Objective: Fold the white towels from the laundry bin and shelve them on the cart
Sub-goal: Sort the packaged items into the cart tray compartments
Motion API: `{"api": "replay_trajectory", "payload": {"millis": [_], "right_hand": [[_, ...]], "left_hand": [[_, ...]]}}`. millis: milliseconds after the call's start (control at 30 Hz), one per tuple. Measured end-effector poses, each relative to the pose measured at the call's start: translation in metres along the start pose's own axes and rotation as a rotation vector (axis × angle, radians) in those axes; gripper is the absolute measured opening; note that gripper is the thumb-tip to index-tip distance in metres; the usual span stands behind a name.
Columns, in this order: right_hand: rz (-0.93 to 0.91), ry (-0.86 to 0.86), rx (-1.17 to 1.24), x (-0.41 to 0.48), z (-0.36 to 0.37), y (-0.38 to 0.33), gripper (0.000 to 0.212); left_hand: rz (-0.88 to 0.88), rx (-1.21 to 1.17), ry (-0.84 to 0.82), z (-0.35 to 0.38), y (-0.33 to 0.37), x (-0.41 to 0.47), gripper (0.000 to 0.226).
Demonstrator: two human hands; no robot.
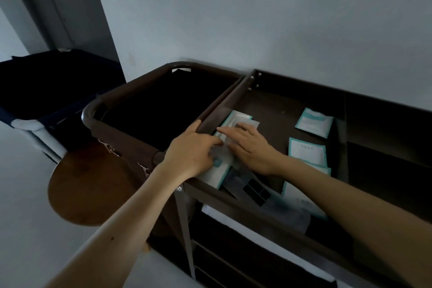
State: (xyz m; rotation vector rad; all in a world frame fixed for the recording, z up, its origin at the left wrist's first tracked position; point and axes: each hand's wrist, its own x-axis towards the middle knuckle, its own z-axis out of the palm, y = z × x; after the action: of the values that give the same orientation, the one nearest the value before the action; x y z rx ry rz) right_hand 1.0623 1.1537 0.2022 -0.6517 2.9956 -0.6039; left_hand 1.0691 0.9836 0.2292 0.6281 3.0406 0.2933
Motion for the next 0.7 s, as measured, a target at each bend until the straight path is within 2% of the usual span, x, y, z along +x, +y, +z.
{"api": "replay_trajectory", "payload": {"millis": [100,233,400,467,567,700], "right_hand": [[0.097,-0.116,-0.041,-0.003,0.001,0.003,0.042],[0.226,-0.063,-0.069,-0.006,-0.004,0.006,0.039],[0.402,-0.036,-0.186,-0.004,-0.006,0.004,0.042],[0.440,-0.079,-0.107,-0.002,-0.007,0.002,0.041],[0.381,-0.120,0.057,-0.001,-0.003,-0.001,0.036],[0.360,-0.077,0.178,0.002,-0.005,-0.005,0.032]], "left_hand": [[0.007,-0.035,-0.014,-0.003,-0.003,-0.005,0.044],[0.019,0.063,-0.027,-0.002,0.000,-0.005,0.049],[0.053,0.176,-0.118,0.003,0.001,0.001,0.058],[0.057,0.172,-0.128,0.004,0.000,0.002,0.060],[0.082,0.190,-0.126,0.003,0.001,0.003,0.061],[0.112,0.220,-0.126,0.005,0.001,0.003,0.062]]}}
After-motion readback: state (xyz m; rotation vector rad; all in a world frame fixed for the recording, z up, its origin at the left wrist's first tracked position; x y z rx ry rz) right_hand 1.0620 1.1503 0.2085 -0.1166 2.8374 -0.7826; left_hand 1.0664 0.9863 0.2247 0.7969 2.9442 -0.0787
